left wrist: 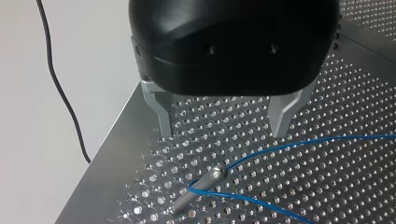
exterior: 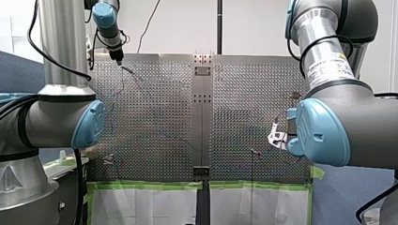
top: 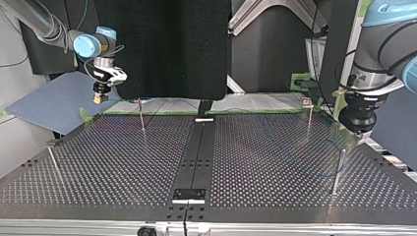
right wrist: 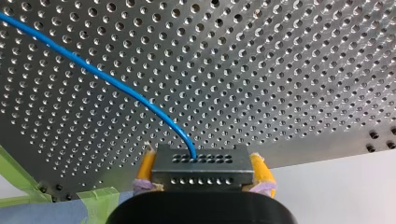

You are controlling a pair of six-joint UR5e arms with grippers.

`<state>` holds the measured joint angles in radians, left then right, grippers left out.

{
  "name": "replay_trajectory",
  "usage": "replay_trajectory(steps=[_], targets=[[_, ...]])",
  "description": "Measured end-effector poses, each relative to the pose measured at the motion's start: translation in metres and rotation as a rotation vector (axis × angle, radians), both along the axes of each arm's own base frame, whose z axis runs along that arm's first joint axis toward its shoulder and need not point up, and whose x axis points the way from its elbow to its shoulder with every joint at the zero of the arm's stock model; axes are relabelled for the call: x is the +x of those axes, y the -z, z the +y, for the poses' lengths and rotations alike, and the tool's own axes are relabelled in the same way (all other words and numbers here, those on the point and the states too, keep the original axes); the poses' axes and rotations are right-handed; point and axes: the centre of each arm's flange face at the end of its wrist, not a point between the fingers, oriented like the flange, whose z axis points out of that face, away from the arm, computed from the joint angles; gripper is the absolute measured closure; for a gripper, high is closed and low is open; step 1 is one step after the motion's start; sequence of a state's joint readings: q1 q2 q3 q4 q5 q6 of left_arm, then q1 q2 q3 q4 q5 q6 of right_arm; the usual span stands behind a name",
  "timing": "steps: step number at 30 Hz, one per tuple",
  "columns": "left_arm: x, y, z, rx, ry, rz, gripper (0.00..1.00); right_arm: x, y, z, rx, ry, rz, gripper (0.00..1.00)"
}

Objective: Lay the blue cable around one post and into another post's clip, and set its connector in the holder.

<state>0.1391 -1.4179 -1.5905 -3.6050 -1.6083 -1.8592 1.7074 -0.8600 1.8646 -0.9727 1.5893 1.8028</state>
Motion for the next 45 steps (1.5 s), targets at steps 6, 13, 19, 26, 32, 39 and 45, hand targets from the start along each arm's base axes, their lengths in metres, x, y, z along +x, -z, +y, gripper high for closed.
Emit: replay_trajectory(steps=[6, 13, 19, 26, 32, 39, 45], targets=[[0.000, 0.000, 0.000, 0.000, 0.001, -0.001, 0.00, 0.000, 0.000, 0.000, 0.000, 0.000, 0.000, 1.00], [0.000, 0.000, -0.001, 0.000, 0.001, -0.001, 0.00, 0.000, 0.000, 0.000, 0.000, 0.000, 0.000, 1.00], [0.000, 0.000, -0.001, 0.000, 0.001, -0.002, 0.00, 0.000, 0.000, 0.000, 0.000, 0.000, 0.000, 1.00], [-0.004, -0.008, -0.004, 0.022, 0.017, -0.038, 0.00, 0.000, 0.000, 0.000, 0.000, 0.000, 0.000, 1.00], [-0.016, -0.021, -0.015, 0.014, 0.063, -0.117, 0.00, 0.000, 0.000, 0.000, 0.002, 0.000, 0.002, 1.00], [-0.035, -0.022, -0.035, 0.002, 0.148, -0.176, 0.00, -0.001, 0.001, 0.001, 0.013, 0.005, 0.005, 1.00], [-0.035, 0.000, -0.057, -0.005, 0.248, -0.168, 0.00, -0.002, 0.002, 0.003, 0.023, 0.021, 0.009, 1.00]])
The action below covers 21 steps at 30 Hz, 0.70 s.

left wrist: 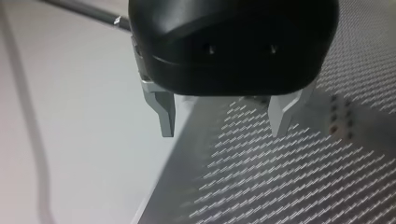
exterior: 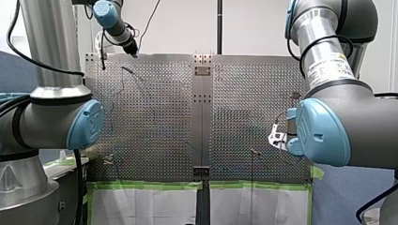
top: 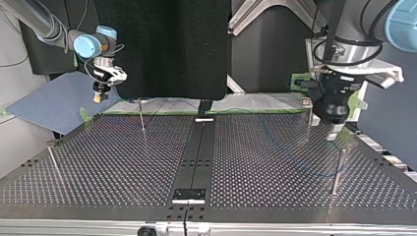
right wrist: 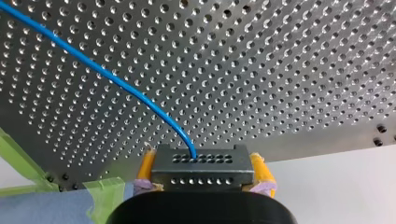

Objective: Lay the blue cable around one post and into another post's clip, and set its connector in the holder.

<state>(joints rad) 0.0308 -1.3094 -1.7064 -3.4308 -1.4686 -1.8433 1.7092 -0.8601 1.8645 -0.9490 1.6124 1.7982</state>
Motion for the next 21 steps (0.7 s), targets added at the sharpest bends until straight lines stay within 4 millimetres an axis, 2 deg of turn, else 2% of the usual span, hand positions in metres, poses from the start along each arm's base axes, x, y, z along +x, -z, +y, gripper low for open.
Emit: replay_trajectory(steps=[12, 21], targets=[[0.016, 0.074, -0.033, 0.026, 0.068, 0.089, 0.00, -0.004, 0.003, 0.005, 0.029, 0.032, 0.031, 1.00], [0.017, 0.133, -0.057, 0.049, 0.075, 0.164, 0.00, -0.001, 0.009, 0.015, 0.038, 0.022, 0.034, 1.00]])
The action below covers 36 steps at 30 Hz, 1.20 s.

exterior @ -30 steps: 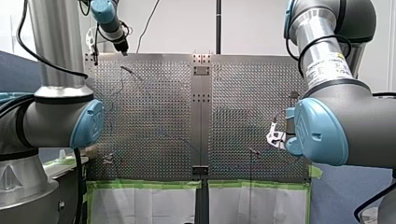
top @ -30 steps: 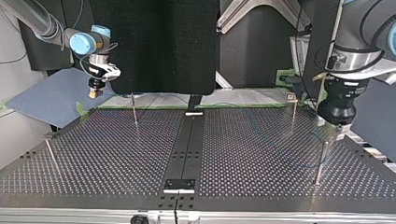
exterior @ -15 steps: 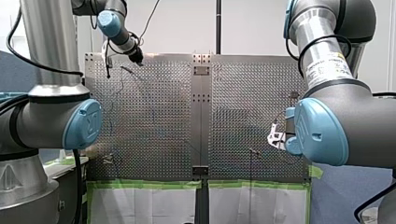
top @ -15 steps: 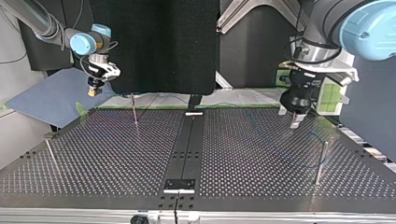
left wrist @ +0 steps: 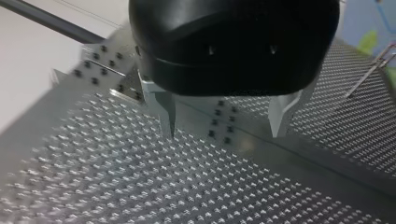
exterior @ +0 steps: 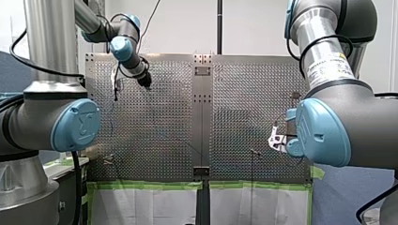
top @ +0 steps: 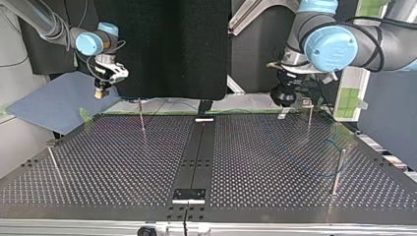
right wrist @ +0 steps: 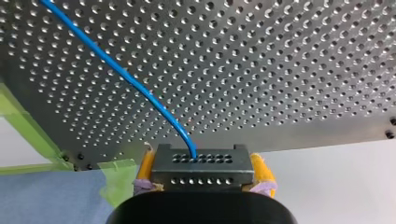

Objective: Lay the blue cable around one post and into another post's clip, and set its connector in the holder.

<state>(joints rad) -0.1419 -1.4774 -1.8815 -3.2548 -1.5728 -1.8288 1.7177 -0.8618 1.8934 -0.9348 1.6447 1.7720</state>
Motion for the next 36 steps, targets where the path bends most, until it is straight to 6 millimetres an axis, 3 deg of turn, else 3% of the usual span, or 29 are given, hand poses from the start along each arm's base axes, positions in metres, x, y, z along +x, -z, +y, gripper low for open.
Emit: replay_trajectory(steps=[6, 15, 24, 36], targets=[[-0.002, 0.038, -0.018, 0.021, 0.007, 0.041, 0.00, -0.001, 0.009, 0.015, 0.017, 0.000, -0.001, 1.00], [0.001, 0.069, -0.044, 0.045, 0.009, 0.044, 0.00, -0.007, 0.018, 0.029, 0.045, 0.017, 0.006, 1.00], [-0.011, 0.116, -0.067, 0.076, 0.007, 0.074, 0.00, -0.012, 0.016, 0.030, 0.050, 0.051, 0.016, 1.00], [-0.022, 0.160, -0.112, 0.084, 0.101, 0.077, 0.00, -0.008, 0.006, 0.036, 0.034, 0.041, 0.024, 1.00]])
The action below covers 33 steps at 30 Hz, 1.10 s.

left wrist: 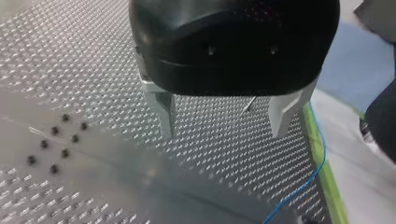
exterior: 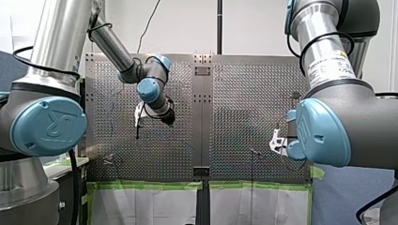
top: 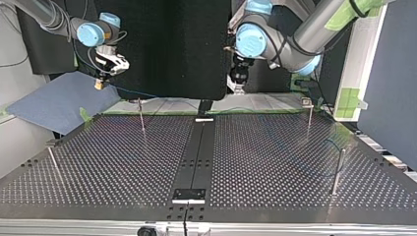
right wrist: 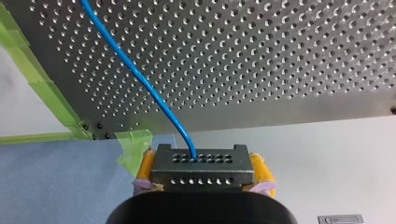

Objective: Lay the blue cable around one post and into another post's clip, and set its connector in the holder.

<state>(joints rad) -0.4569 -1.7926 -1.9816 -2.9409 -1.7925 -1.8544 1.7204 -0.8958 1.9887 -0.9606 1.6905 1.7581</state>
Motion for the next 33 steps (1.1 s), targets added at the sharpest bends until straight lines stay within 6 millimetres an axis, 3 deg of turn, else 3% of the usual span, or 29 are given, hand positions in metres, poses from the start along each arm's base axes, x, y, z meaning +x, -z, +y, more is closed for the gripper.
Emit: replay_trajectory(steps=[7, 20, 24, 33], targets=[[-0.008, 0.023, -0.029, -0.005, 0.062, -0.006, 0.00, 0.006, 0.000, 0.002, 0.000, -0.021, 0.006, 1.00], [0.000, 0.033, -0.094, -0.065, 0.159, -0.093, 0.00, 0.011, 0.000, 0.003, -0.004, -0.045, 0.004, 1.00], [-0.007, 0.047, -0.115, -0.080, 0.193, -0.103, 0.00, 0.011, 0.000, 0.003, -0.005, -0.050, 0.004, 1.00], [-0.028, 0.082, -0.142, -0.077, 0.236, -0.105, 0.00, 0.014, 0.000, 0.004, -0.005, -0.056, 0.004, 1.00]])
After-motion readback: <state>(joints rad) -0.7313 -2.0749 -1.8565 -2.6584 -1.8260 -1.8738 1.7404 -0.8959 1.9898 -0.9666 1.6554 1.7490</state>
